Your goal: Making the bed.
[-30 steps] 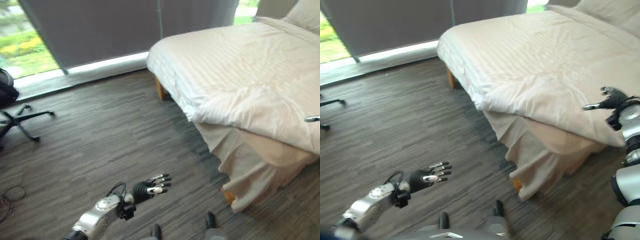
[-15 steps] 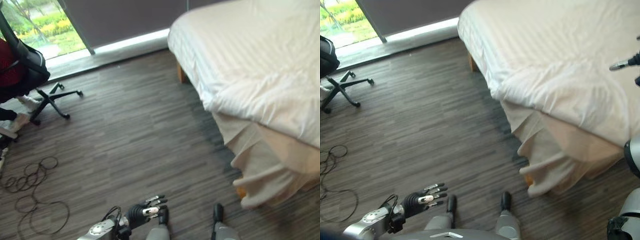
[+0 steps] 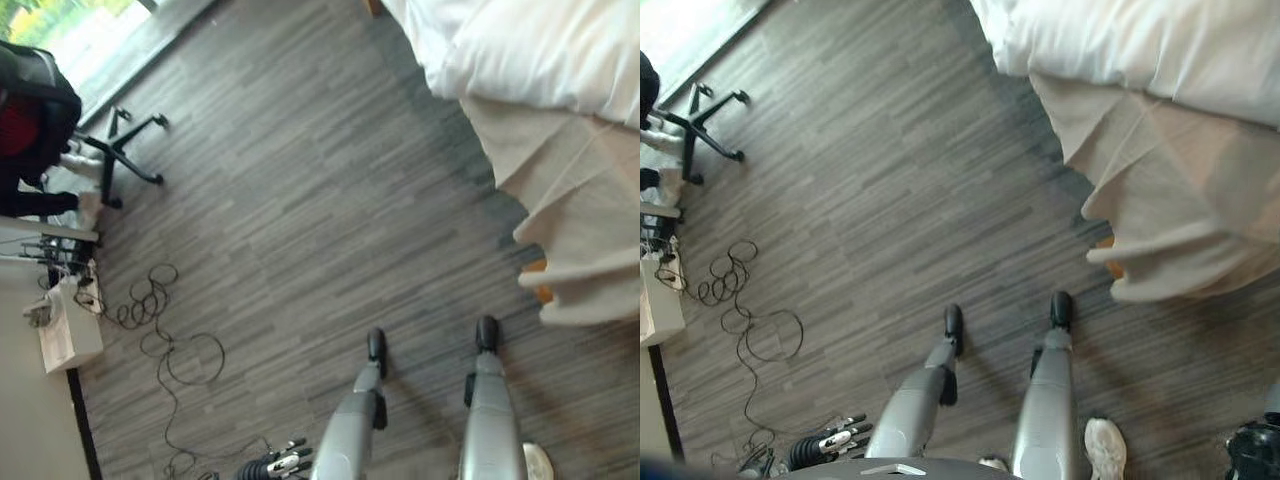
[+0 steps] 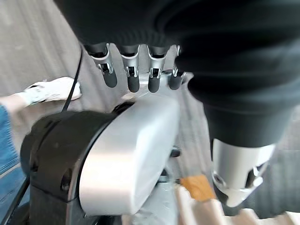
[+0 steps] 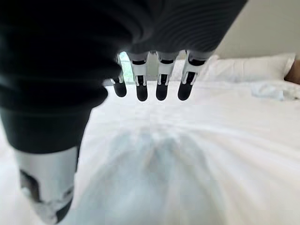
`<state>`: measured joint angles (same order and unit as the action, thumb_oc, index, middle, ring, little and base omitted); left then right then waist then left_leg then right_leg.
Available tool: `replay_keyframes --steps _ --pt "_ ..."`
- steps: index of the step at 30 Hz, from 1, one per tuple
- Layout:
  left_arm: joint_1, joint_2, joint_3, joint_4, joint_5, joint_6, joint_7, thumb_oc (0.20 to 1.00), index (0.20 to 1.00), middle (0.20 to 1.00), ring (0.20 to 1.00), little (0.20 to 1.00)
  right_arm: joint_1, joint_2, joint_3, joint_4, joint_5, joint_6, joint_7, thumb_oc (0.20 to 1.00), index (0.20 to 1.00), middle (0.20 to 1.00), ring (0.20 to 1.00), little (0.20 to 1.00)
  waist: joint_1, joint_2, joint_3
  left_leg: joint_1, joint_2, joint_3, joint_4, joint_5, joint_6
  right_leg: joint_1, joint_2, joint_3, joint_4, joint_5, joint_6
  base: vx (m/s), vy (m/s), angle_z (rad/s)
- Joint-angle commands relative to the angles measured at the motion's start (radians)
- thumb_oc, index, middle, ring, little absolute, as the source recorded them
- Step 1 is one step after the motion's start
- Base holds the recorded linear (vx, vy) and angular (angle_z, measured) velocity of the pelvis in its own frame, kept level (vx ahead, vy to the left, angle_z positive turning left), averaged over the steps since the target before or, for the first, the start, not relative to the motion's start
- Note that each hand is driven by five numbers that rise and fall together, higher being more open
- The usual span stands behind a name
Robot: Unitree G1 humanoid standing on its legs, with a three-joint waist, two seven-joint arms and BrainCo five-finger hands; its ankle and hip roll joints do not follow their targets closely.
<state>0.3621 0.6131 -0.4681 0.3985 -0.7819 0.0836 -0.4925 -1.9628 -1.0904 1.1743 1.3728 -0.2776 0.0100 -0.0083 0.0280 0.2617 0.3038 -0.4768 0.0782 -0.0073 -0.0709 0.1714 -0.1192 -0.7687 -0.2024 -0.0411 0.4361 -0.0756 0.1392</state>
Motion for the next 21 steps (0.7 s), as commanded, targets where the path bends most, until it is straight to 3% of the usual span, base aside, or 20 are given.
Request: replay_keyframes --steps 1,6,14,15,16,21 --pt "-0.111 -0.028 -0.059 -0.009 0.072 -0.039 0.012 1.0 1.0 1.0 1.0 1.0 -0.082 -0.06 0.098 0.0 0.013 -0.012 -0.039 1.0 1.0 1.0 1.0 1.0 0.003 -0.016 0.075 0.121 0.04 0.012 -0.016 -0.001 -0.07 0.074 0.039 0.026 -0.189 0.116 -0.006 0.04 -0.042 0.08" --pt "-0.157 -0.035 -0.058 -0.089 0.01 -0.067 0.031 1.0 1.0 1.0 1.0 1.0 -0.06 -0.054 0.088 0.044 0.022 -0.011 -0.056 1.0 1.0 1.0 1.0 1.0 -0.018 0.018 0.107 0.092 0.024 0.029 -0.016 -0.004 -0.071 0.007 0.032 0.057 -0.151 0.121 -0.006 0.02 0.009 -0.06" --pt "-0.195 -0.038 -0.091 -0.125 -0.017 -0.084 0.033 1.0 1.0 1.0 1.0 1.0 -0.016 -0.111 0.053 0.075 0.092 -0.025 -0.023 1.0 1.0 1.0 1.0 1.0 -0.023 0.027 0.137 0.08 0.0 0.024 -0.016 -0.018 -0.064 -0.024 0.026 0.081 -0.13 0.124 -0.001 0.01 0.015 0.03" --pt "-0.198 -0.039 -0.089 -0.119 -0.017 -0.085 0.032 1.0 1.0 1.0 1.0 1.0 0.006 -0.114 0.04 0.08 0.111 -0.027 -0.002 0.351 0.351 0.351 0.351 0.351 -0.024 0.026 0.138 0.086 -0.002 0.021 -0.016 -0.022 -0.061 -0.017 0.026 0.082 -0.129 0.122 -0.001 0.0 0.0 0.0" --pt "-0.199 -0.039 -0.09 -0.119 -0.02 -0.085 0.031 1.0 1.0 1.0 1.0 1.0 0.011 -0.118 0.034 0.081 0.121 -0.027 -0.002 0.2 0.2 0.2 0.2 0.2 -0.024 0.026 0.139 0.089 -0.004 0.02 -0.016 -0.024 -0.059 -0.013 0.025 0.082 -0.127 0.122 -0.001 0.0 0.0 0.0" --pt "-0.198 -0.021 -0.08 -0.106 -0.037 -0.083 0.024 1.0 1.0 1.0 1.0 1.0 0.015 -0.158 0.059 0.069 0.137 -0.035 0.025 0.2 0.2 0.2 0.2 0.2 -0.022 0.025 0.142 0.114 -0.018 0.01 -0.016 -0.032 -0.052 0.016 0.008 0.076 -0.129 0.126 0.004 -0.01 0.022 0.04"
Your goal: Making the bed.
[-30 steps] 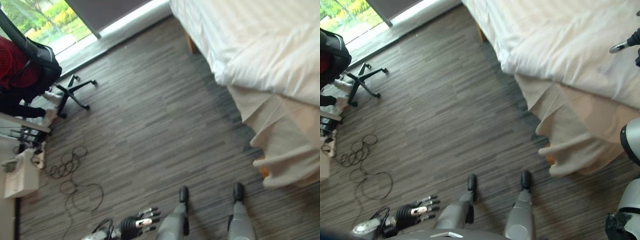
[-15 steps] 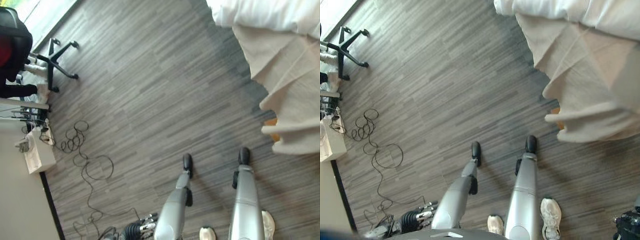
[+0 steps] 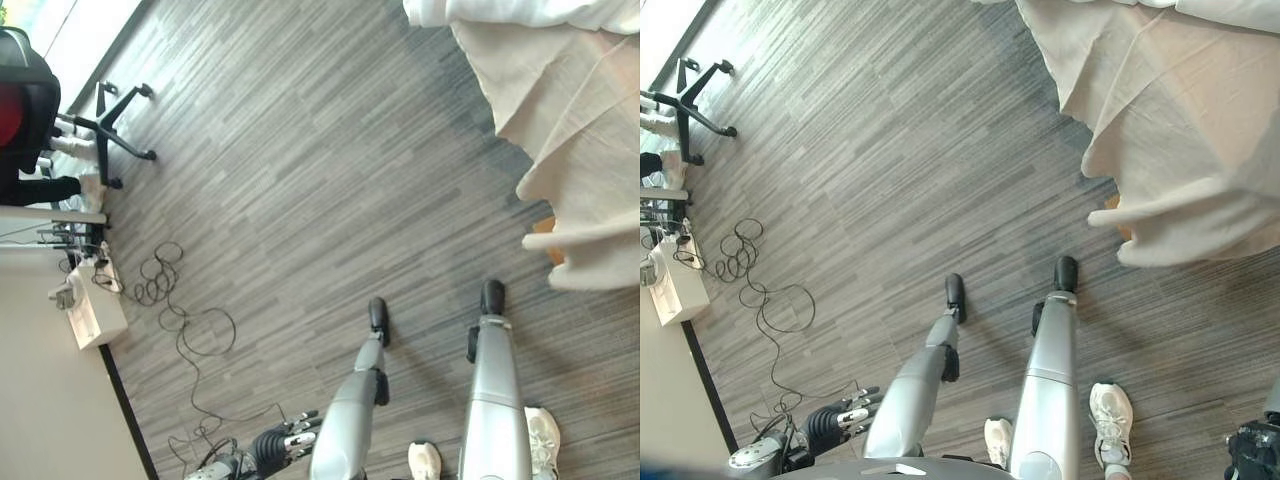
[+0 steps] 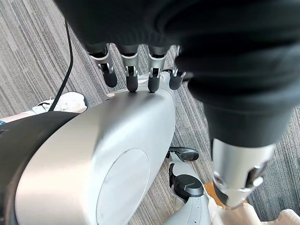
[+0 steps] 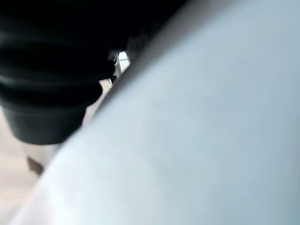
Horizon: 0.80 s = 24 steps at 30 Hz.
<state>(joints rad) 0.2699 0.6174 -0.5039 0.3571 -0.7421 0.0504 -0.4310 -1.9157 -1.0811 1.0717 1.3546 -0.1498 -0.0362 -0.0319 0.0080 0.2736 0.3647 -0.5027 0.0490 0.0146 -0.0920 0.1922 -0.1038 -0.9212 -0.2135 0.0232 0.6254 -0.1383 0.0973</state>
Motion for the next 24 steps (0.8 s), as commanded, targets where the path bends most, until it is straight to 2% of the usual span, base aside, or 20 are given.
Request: replay_keyframes --steps 1,6,9,10,11,12,13,14,15,16,17,18,19,20,21,22,23,24 --pt "-0.106 -0.021 -0.043 -0.059 -0.077 -0.05 -0.037 1.0 1.0 1.0 1.0 1.0 -0.03 -0.172 0.162 0.082 0.014 0.011 0.049 0.2 0.2 0.2 0.2 0.2 -0.002 0.013 0.081 0.144 0.009 -0.015 0.005 -0.056 -0.065 0.175 0.016 0.012 -0.321 0.192 0.048 -0.03 0.061 0.06" --pt "-0.11 -0.031 -0.039 -0.029 -0.077 -0.052 -0.038 1.0 1.0 1.0 1.0 1.0 0.047 -0.187 0.144 0.012 0.011 -0.012 0.041 0.2 0.2 0.2 0.2 0.2 -0.004 0.006 0.083 0.159 0.007 -0.02 0.005 -0.06 -0.062 0.203 0.011 0.013 -0.338 0.202 0.052 -0.01 0.041 0.06" --pt "-0.114 -0.094 -0.004 0.045 -0.039 -0.063 -0.017 1.0 1.0 1.0 1.0 1.0 0.52 -0.186 -0.125 -0.335 -0.03 -0.034 0.023 0.2 0.2 0.2 0.2 0.2 -0.043 -0.045 0.103 0.207 0.016 -0.012 0.005 -0.069 -0.053 0.269 0.029 0.012 -0.357 0.209 0.045 0.0 0.099 0.01" --pt "-0.109 -0.115 0.019 0.074 -0.027 -0.065 -0.006 1.0 1.0 1.0 1.0 1.0 0.71 -0.185 -0.261 -0.486 -0.034 -0.026 0.041 0.2 0.2 0.2 0.2 0.2 -0.058 -0.071 0.105 0.223 0.02 -0.006 0.005 -0.073 -0.051 0.295 0.035 0.012 -0.373 0.214 0.043 0.01 0.051 -0.06" --pt "-0.109 -0.113 0.018 0.074 -0.027 -0.065 -0.006 1.0 1.0 1.0 1.0 1.0 0.718 -0.185 -0.269 -0.488 -0.035 -0.026 0.04 0.2 0.2 0.2 0.2 0.2 -0.055 -0.073 0.104 0.222 0.02 -0.005 0.005 -0.073 -0.051 0.295 0.035 0.012 -0.373 0.215 0.043 0.04 0.075 -0.13" --pt "-0.098 -0.171 0.055 0.113 -0.008 -0.062 0.01 1.0 1.0 1.0 1.0 1.0 1.008 -0.148 -0.439 -0.701 -0.089 -0.017 0.067 0.2 0.2 0.2 0.2 0.2 -0.095 -0.097 0.106 0.259 0.027 0.003 0.005 -0.092 -0.044 0.334 0.041 0.011 -0.381 0.21 0.043 0.03 0.051 -0.14" --pt "-0.099 -0.166 0.052 0.113 -0.008 -0.062 0.01 1.0 1.0 1.0 1.0 1.0 1.026 -0.149 -0.457 -0.707 -0.091 -0.015 0.067 0.2 0.2 0.2 0.2 0.2 -0.089 -0.1 0.104 0.257 0.027 0.003 0.005 -0.09 -0.043 0.333 0.041 0.011 -0.385 0.214 0.043 0.1 0.105 -0.12" --pt "-0.095 -0.219 0.077 0.194 0.033 -0.057 0.013 1.0 1.0 1.0 1.0 1.0 1.328 -0.075 -0.623 -0.857 -0.157 -0.018 0.107 0.2 0.2 0.2 0.2 0.2 -0.122 -0.122 0.094 0.296 0.031 0.005 0.005 -0.108 -0.035 0.388 0.045 0.008 -0.405 0.214 0.045 0.08 0.085 -0.04" --pt "-0.102 -0.231 0.082 0.231 0.051 -0.056 0.009 1.0 1.0 1.0 1.0 1.0 1.462 -0.031 -0.687 -0.886 -0.19 -0.02 0.134 0.2 0.2 0.2 0.2 0.2 -0.125 -0.13 0.081 0.312 0.033 0.008 0.005 -0.115 -0.032 0.415 0.043 0.005 -0.428 0.22 0.047 0.2 0.133 -0.04" --pt "-0.114 -0.265 0.103 0.325 0.111 -0.054 0.005 1.0 1.0 1.0 1.0 1.0 1.666 0.076 -0.749 -0.892 -0.252 -0.017 0.187 0.2 0.2 0.2 0.2 0.2 -0.145 -0.143 0.048 0.36 0.037 0.009 0.005 -0.141 -0.019 0.476 0.035 0.0 -0.455 0.216 0.052 0.12 0.08 -0.1" --pt "-0.115 -0.263 0.101 0.326 0.112 -0.055 0.005 1.0 1.0 1.0 1.0 1.0 1.672 0.076 -0.755 -0.895 -0.253 -0.017 0.188 0.2 0.2 0.2 0.2 0.2 -0.142 -0.143 0.047 0.358 0.036 0.009 0.005 -0.138 -0.019 0.476 0.034 0.0 -0.46 0.221 0.052 0.22 0.071 -0.15" --pt "-0.117 -0.281 0.136 0.386 0.157 -0.063 0.005 1.0 1.0 1.0 1.0 1.0 1.837 0.188 -0.797 -0.911 -0.277 -0.011 0.231 0.2 0.2 0.2 0.2 0.2 -0.151 -0.16 0.007 0.4 0.036 0.012 0.005 -0.16 -0.006 0.53 0.033 0.003 -0.488 0.222 0.056 0.15 0.042 -0.13" --pt "-0.114 -0.287 0.154 0.414 0.176 -0.068 0.005 1.0 1.0 1.0 1.0 1.0 1.91 0.247 -0.815 -0.9 -0.274 -0.013 0.244 0.2 0.2 0.2 0.2 0.2 -0.154 -0.166 -0.014 0.422 0.037 0.015 0.005 -0.167 -0.002 0.559 0.028 0.003 -0.508 0.225 0.058 0.15 0.042 -0.08" --pt "-0.114 -0.286 0.153 0.415 0.176 -0.069 0.005 1.0 1.0 1.0 1.0 1.0 1.912 0.248 -0.817 -0.901 -0.274 -0.013 0.245 0.2 0.2 0.2 0.2 0.2 -0.152 -0.167 -0.015 0.42 0.036 0.016 0.005 -0.164 -0.002 0.559 0.027 0.003 -0.512 0.23 0.058 0.09 0.038 -0.04" --pt "-0.114 -0.294 0.174 0.444 0.187 -0.07 0.003 1.0 1.0 1.0 1.0 1.0 1.971 0.311 -0.824 -0.863 -0.27 -0.012 0.242 0.2 0.2 0.2 0.2 0.2 -0.156 -0.173 -0.035 0.44 0.037 0.016 0.005 -0.175 0.004 0.583 0.025 0.002 -0.526 0.232 0.063 0.04 0.018 -0.03" --pt "-0.114 -0.293 0.174 0.445 0.187 -0.07 0.003 1.0 1.0 1.0 1.0 1.0 1.971 0.312 -0.825 -0.863 -0.27 -0.013 0.241 0.2 0.2 0.2 0.2 0.2 -0.155 -0.174 -0.037 0.436 0.035 0.016 0.005 -0.172 0.004 0.582 0.024 0.003 -0.531 0.237 0.063 0.11 0.074 -0.04" --pt "-0.102 -0.306 0.212 0.493 0.206 -0.074 0.002 1.0 1.0 1.0 1.0 1.0 2.043 0.404 -0.832 -0.79 -0.258 -0.011 0.244 0.2 0.2 0.2 0.2 0.2 -0.158 -0.182 -0.077 0.463 0.029 0.017 0.005 -0.185 0.013 0.615 0.021 0.005 -0.552 0.246 0.069 0.05 0.056 -0.02" --pt "-0.102 -0.306 0.212 0.493 0.206 -0.074 0.002 1.0 1.0 1.0 1.0 1.0 2.043 0.404 -0.832 -0.79 -0.258 -0.011 0.244 0.2 0.2 0.2 0.2 0.2 -0.158 -0.182 -0.077 0.463 0.029 0.017 0.005 -0.185 0.013 0.615 0.021 0.005 -0.552 0.246 0.069 0.11 0.123 -0.01"
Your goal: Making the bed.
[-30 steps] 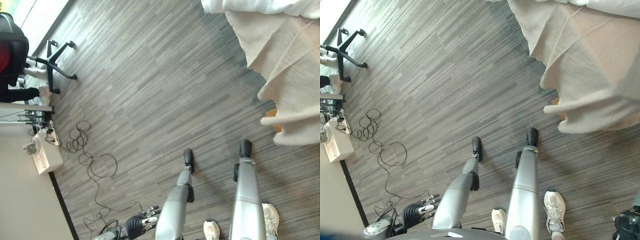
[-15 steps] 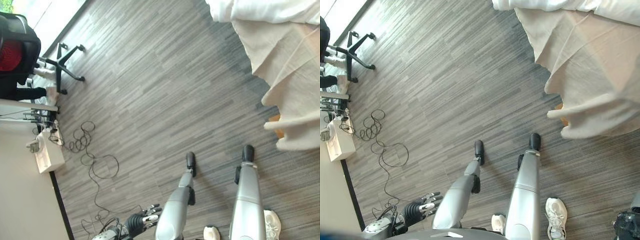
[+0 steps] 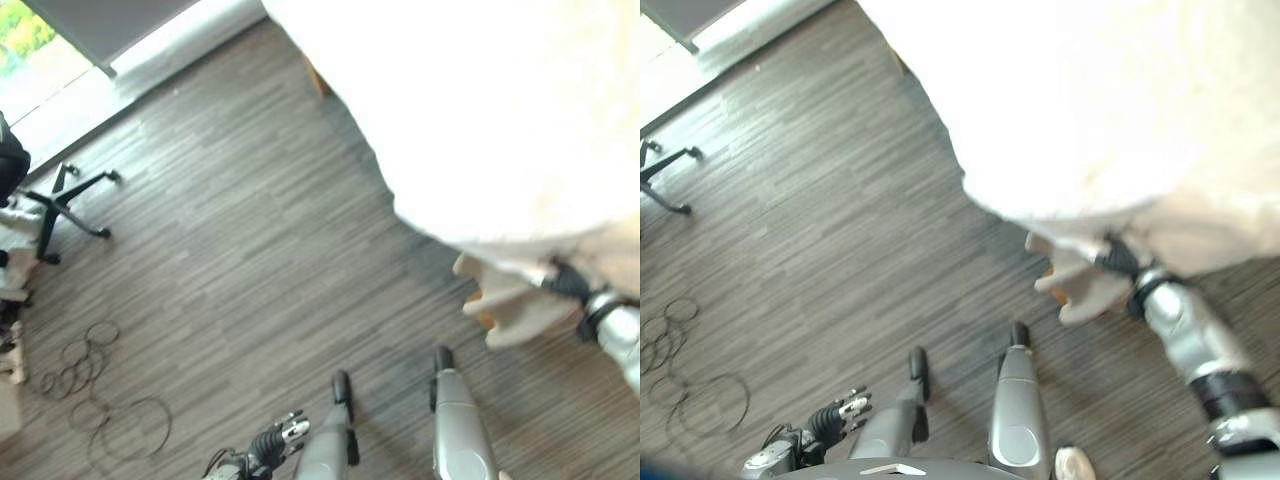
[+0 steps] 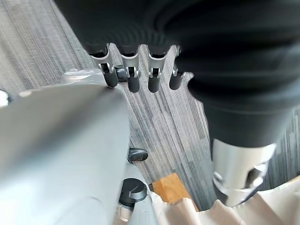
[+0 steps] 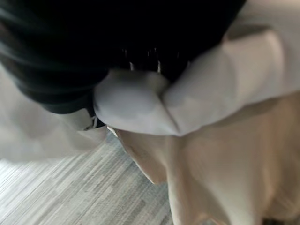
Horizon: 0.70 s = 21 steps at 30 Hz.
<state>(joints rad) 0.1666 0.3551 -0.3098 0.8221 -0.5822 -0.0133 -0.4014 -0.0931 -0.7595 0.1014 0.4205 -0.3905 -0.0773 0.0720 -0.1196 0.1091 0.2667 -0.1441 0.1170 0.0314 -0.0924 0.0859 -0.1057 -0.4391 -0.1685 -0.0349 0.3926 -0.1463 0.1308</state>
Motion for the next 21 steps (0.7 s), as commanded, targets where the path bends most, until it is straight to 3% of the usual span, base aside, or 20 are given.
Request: replay_keyframes --steps 1,4,5,6,11,14,16,18,21 --pt "-0.006 -0.06 0.058 0.112 0.067 -0.012 -0.025 1.0 1.0 1.0 1.0 1.0 0.255 0.158 0.142 0.28 0.003 0.037 0.136 0.2 0.2 0.2 0.2 0.2 -0.03 -0.027 -0.015 0.135 -0.043 0.002 0.005 -0.093 0.021 0.169 -0.027 0.062 -0.334 0.26 0.04 0.07 0.094 0.07" --pt "-0.014 -0.076 0.093 0.213 0.113 -0.019 -0.017 1.0 1.0 1.0 1.0 1.0 0.25 0.254 0.142 0.516 0.076 0.049 0.112 0.2 0.2 0.2 0.2 0.2 -0.031 -0.038 -0.062 0.172 -0.052 0.004 0.005 -0.111 0.032 0.21 -0.032 0.064 -0.353 0.268 0.046 0.05 0.096 0.0" --pt "-0.017 -0.078 0.099 0.244 0.135 -0.019 -0.015 1.0 1.0 1.0 1.0 1.0 0.248 0.277 0.127 0.58 0.119 0.053 0.116 0.567 0.567 0.567 0.567 0.567 -0.034 -0.042 -0.077 0.183 -0.054 0.009 0.005 -0.117 0.033 0.219 -0.033 0.068 -0.358 0.272 0.049 0.05 0.093 -0.09" --pt "-0.033 -0.075 0.114 0.29 0.176 -0.029 -0.009 1.0 1.0 1.0 1.0 1.0 0.239 0.301 0.09 0.703 0.226 0.063 0.132 1.0 1.0 1.0 1.0 1.0 -0.036 -0.048 -0.09 0.204 -0.055 0.014 0.005 -0.129 0.036 0.237 -0.034 0.072 -0.367 0.278 0.054 0.04 0.078 -0.11" --pt "-0.036 -0.064 0.147 0.38 0.258 -0.012 -0.046 1.0 1.0 1.0 1.0 1.0 0.242 0.337 0.058 0.955 0.289 0.121 0.241 1.0 1.0 1.0 1.0 1.0 -0.028 -0.072 -0.153 0.245 -0.061 0.021 0.005 -0.153 0.045 0.281 -0.041 0.073 -0.392 0.284 0.062 0.05 0.037 -0.18" --pt "-0.049 -0.056 0.162 0.406 0.291 0.004 -0.065 1.0 1.0 1.0 1.0 1.0 0.238 0.295 -0.003 1.086 0.28 0.162 0.289 1.0 1.0 1.0 1.0 1.0 -0.031 -0.08 -0.181 0.262 -0.065 0.026 0.005 -0.168 0.051 0.299 -0.048 0.075 -0.404 0.288 0.068 0.03 0.036 -0.16" --pt "-0.048 -0.053 0.169 0.401 0.285 0.013 -0.064 1.0 1.0 1.0 1.0 1.0 0.243 0.25 -0.054 1.118 0.283 0.171 0.272 1.0 1.0 1.0 1.0 1.0 -0.035 -0.083 -0.189 0.265 -0.068 0.03 0.005 -0.172 0.054 0.304 -0.053 0.077 -0.41 0.293 0.071 0.0 0.025 -0.07" --pt "-0.048 -0.043 0.179 0.383 0.261 0.022 -0.066 1.0 1.0 1.0 1.0 1.0 0.224 0.141 -0.151 1.14 0.324 0.164 0.214 1.0 1.0 1.0 1.0 1.0 -0.041 -0.09 -0.193 0.267 -0.071 0.037 0.005 -0.174 0.056 0.302 -0.058 0.081 -0.413 0.302 0.076 -0.02 0.022 -0.08" --pt "-0.047 -0.054 0.16 0.318 0.164 -0.002 -0.051 1.0 1.0 1.0 1.0 1.0 0.188 0.045 -0.236 0.979 0.431 0.117 0.125 1.0 1.0 1.0 1.0 1.0 -0.06 -0.094 -0.182 0.27 -0.078 0.058 0.005 -0.174 0.058 0.292 -0.056 0.107 -0.42 0.32 0.083 -0.04 0.042 -0.12"
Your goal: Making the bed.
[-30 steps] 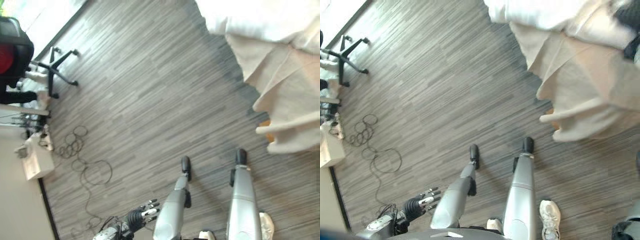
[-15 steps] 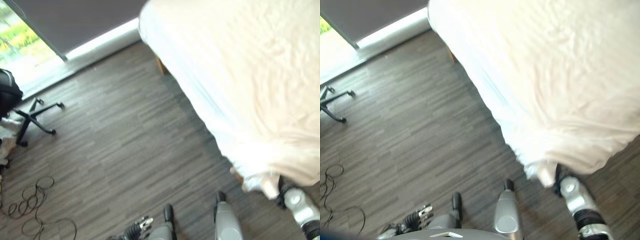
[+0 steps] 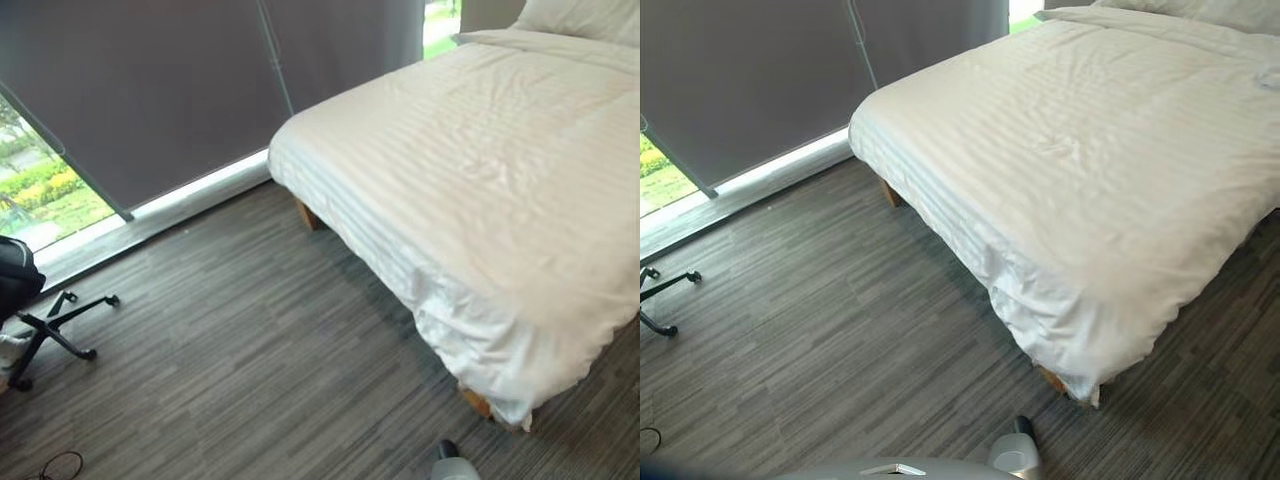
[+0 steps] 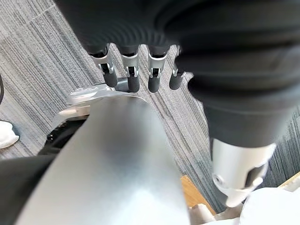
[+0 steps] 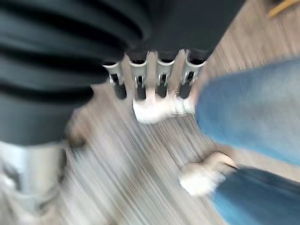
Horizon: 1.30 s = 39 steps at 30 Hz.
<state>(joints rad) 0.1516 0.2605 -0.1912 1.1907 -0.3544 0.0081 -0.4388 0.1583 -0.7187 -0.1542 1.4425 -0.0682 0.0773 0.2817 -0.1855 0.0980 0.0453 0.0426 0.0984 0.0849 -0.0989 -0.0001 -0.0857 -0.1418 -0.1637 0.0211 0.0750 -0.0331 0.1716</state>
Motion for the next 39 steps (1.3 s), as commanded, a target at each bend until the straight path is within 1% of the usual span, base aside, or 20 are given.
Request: replay_keyframes --steps 1,4,5,6,7,8,9,11,14,16,17,19,22,24,26,28,31,32,38,39 --pt "-0.028 0.043 0.052 -0.06 -0.065 -0.028 -0.007 1.0 1.0 1.0 1.0 1.0 -0.042 -0.023 -0.05 -0.226 0.233 -0.052 -0.101 1.0 1.0 1.0 1.0 1.0 -0.01 -0.08 0.048 0.092 -0.058 0.019 0.012 -0.09 0.038 -0.005 -0.058 0.062 -0.102 0.21 0.046 -0.02 0.056 -0.21" --pt "0.01 0.009 0.059 -0.087 -0.076 -0.041 -0.009 1.0 1.0 1.0 1.0 1.0 0.017 0.01 -0.196 -0.63 0.422 -0.139 -0.17 1.0 1.0 1.0 1.0 1.0 -0.038 -0.078 0.058 0.098 -0.063 0.043 0.012 -0.092 0.04 -0.02 -0.054 0.085 -0.102 0.22 0.05 -0.01 0.038 -0.35" --pt "0.011 0.01 0.056 -0.088 -0.076 -0.041 -0.008 1.0 1.0 1.0 1.0 1.0 0.026 0.013 -0.201 -0.64 0.42 -0.134 -0.173 1.0 1.0 1.0 1.0 1.0 -0.035 -0.077 0.057 0.099 -0.063 0.044 0.012 -0.092 0.04 -0.019 -0.053 0.085 -0.102 0.219 0.05 -0.01 0.011 -0.34" --pt "0.026 0.004 0.054 -0.079 -0.051 -0.053 -0.015 1.0 1.0 1.0 1.0 1.0 0.008 0.053 -0.236 -0.758 0.533 -0.196 -0.182 1.0 1.0 1.0 1.0 1.0 -0.04 -0.072 0.061 0.101 -0.064 0.045 0.012 -0.092 0.042 -0.02 -0.053 0.087 -0.103 0.218 0.05 -0.01 0.004 -0.15" --pt "0.032 0.006 0.05 -0.073 -0.041 -0.056 -0.021 1.0 1.0 1.0 1.0 1.0 -0.014 0.071 -0.241 -0.806 0.615 -0.21 -0.163 0.366 0.366 0.366 0.366 0.366 -0.04 -0.071 0.062 0.103 -0.064 0.046 0.012 -0.092 0.042 -0.02 -0.053 0.088 -0.102 0.219 0.05 -0.01 0.002 -0.05" --pt "0.036 0.005 0.05 -0.066 -0.029 -0.066 -0.019 1.0 1.0 1.0 1.0 1.0 -0.018 0.101 -0.236 -0.884 0.677 -0.234 -0.147 0.2 0.2 0.2 0.2 0.2 -0.04 -0.071 0.065 0.105 -0.063 0.047 0.012 -0.091 0.042 -0.021 -0.052 0.09 -0.098 0.221 0.051 0.0 0.0 0.0" --pt "0.037 0.005 0.051 -0.059 -0.009 -0.074 -0.024 1.0 1.0 1.0 1.0 1.0 -0.02 0.119 -0.21 -0.956 0.739 -0.236 -0.08 0.2 0.2 0.2 0.2 0.2 -0.038 -0.071 0.066 0.105 -0.063 0.049 0.012 -0.089 0.04 -0.021 -0.052 0.092 -0.099 0.22 0.051 -0.01 -0.014 0.05" --pt "0.041 0.005 0.055 -0.038 0.016 -0.08 -0.038 1.0 1.0 1.0 1.0 1.0 -0.013 0.151 -0.173 -1.055 0.85 -0.226 -0.001 0.2 0.2 0.2 0.2 0.2 -0.034 -0.073 0.064 0.106 -0.063 0.047 0.012 -0.086 0.038 -0.017 -0.053 0.089 -0.098 0.217 0.047 0.0 0.0 0.0" --pt "0.044 0.007 0.058 -0.021 0.043 -0.084 -0.066 1.0 1.0 1.0 1.0 1.0 -0.016 0.17 -0.1 -1.053 0.912 -0.188 0.078 0.2 0.2 0.2 0.2 0.2 -0.02 -0.074 0.059 0.103 -0.061 0.034 0.012 -0.082 0.035 -0.006 -0.061 0.074 -0.098 0.208 0.042 0.0 -0.02 0.03" --pt "0.047 0.008 0.062 -0.019 0.054 -0.088 -0.072 1.0 1.0 1.0 1.0 1.0 -0.015 0.159 -0.072 -1.067 0.899 -0.174 0.097 0.2 0.2 0.2 0.2 0.2 -0.016 -0.073 0.059 0.102 -0.061 0.029 0.012 -0.081 0.034 -0.003 -0.063 0.069 -0.098 0.207 0.042 -0.01 -0.021 0.12" --pt "0.043 0.015 0.061 -0.017 0.057 -0.086 -0.085 1.0 1.0 1.0 1.0 1.0 -0.04 0.128 -0.01 -1.051 0.913 -0.138 0.139 0.2 0.2 0.2 0.2 0.2 -0.004 -0.07 0.062 0.097 -0.06 0.02 0.012 -0.077 0.033 -0.001 -0.067 0.061 -0.098 0.205 0.039 -0.02 -0.014 0.06" --pt "0.04 0.02 0.06 -0.013 0.066 -0.087 -0.089 1.0 1.0 1.0 1.0 1.0 -0.083 0.091 0.057 -1.047 0.901 -0.121 0.164 0.2 0.2 0.2 0.2 0.2 0.009 -0.066 0.068 0.092 -0.061 0.014 0.012 -0.074 0.031 -0.001 -0.071 0.056 -0.099 0.204 0.038 -0.01 -0.007 0.04" --pt "0.047 0.023 0.051 -0.011 0.08 -0.094 -0.09 1.0 1.0 1.0 1.0 1.0 -0.147 0.072 0.138 -1.069 0.939 -0.105 0.198 0.2 0.2 0.2 0.2 0.2 0.029 -0.057 0.075 0.09 -0.062 0.009 0.012 -0.071 0.029 0.007 -0.076 0.05 -0.108 0.207 0.037 0.0 -0.007 0.03" --pt "0.049 0.022 0.048 -0.013 0.084 -0.093 -0.091 1.0 1.0 1.0 1.0 1.0 -0.164 0.066 0.158 -1.075 0.938 -0.101 0.201 0.2 0.2 0.2 0.2 0.2 0.034 -0.053 0.077 0.087 -0.063 0.008 0.012 -0.07 0.028 0.008 -0.076 0.047 -0.112 0.209 0.037 -0.02 -0.01 0.06" --pt "0.042 0.027 0.037 -0.021 0.089 -0.094 -0.087 1.0 1.0 1.0 1.0 1.0 -0.245 0.033 0.213 -1.037 0.926 -0.098 0.199 0.2 0.2 0.2 0.2 0.2 0.05 -0.04 0.086 0.073 -0.063 0.003 0.012 -0.063 0.025 0.003 -0.079 0.041 -0.122 0.211 0.037 -0.04 -0.021 0.06" --pt "0.038 0.026 0.035 -0.023 0.087 -0.092 -0.087 1.0 1.0 1.0 1.0 1.0 -0.267 0.028 0.222 -1.025 0.925 -0.095 0.198 0.2 0.2 0.2 0.2 0.2 0.054 -0.035 0.089 0.068 -0.064 0.002 0.012 -0.06 0.024 0.003 -0.08 0.038 -0.126 0.212 0.037 -0.02 -0.011 0.14" --pt "0.02 0.03 0.008 -0.047 0.052 -0.089 -0.068 1.0 1.0 1.0 1.0 1.0 -0.405 0.006 0.246 -0.923 0.952 -0.106 0.162 0.2 0.2 0.2 0.2 0.2 0.077 0.008 0.113 0.03 -0.073 -0.005 0.012 -0.045 0.02 -0.016 -0.09 0.029 -0.141 0.223 0.037 -0.06 -0.008 0.08" --pt "0.019 0.029 0.009 -0.047 0.052 -0.089 -0.068 1.0 1.0 1.0 1.0 1.0 -0.407 0.005 0.247 -0.921 0.953 -0.107 0.163 0.2 0.2 0.2 0.2 0.2 0.076 0.008 0.113 0.029 -0.073 -0.005 0.012 -0.045 0.02 -0.017 -0.09 0.029 -0.141 0.223 0.037 -0.05 -0.013 -0.02" --pt "-0.028 0.022 -0.057 -0.085 -0.023 -0.062 -0.045 1.0 1.0 1.0 1.0 1.0 -0.566 -0.013 0.229 -0.577 0.893 -0.1 0.064 0.2 0.2 0.2 0.2 0.2 0.099 0.067 0.146 -0.037 -0.074 -0.01 0.012 -0.021 0.01 -0.064 -0.092 0.026 -0.145 0.224 0.032 -0.06 -0.033 0.08" --pt "-0.054 0.025 -0.078 -0.1 -0.048 -0.051 -0.038 1.0 1.0 1.0 1.0 1.0 -0.619 -0.037 0.23 -0.435 0.827 -0.092 0.039 0.2 0.2 0.2 0.2 0.2 0.105 0.091 0.163 -0.06 -0.075 -0.008 0.012 -0.012 0.006 -0.087 -0.095 0.028 -0.145 0.225 0.032 -0.06 -0.041 -0.01"
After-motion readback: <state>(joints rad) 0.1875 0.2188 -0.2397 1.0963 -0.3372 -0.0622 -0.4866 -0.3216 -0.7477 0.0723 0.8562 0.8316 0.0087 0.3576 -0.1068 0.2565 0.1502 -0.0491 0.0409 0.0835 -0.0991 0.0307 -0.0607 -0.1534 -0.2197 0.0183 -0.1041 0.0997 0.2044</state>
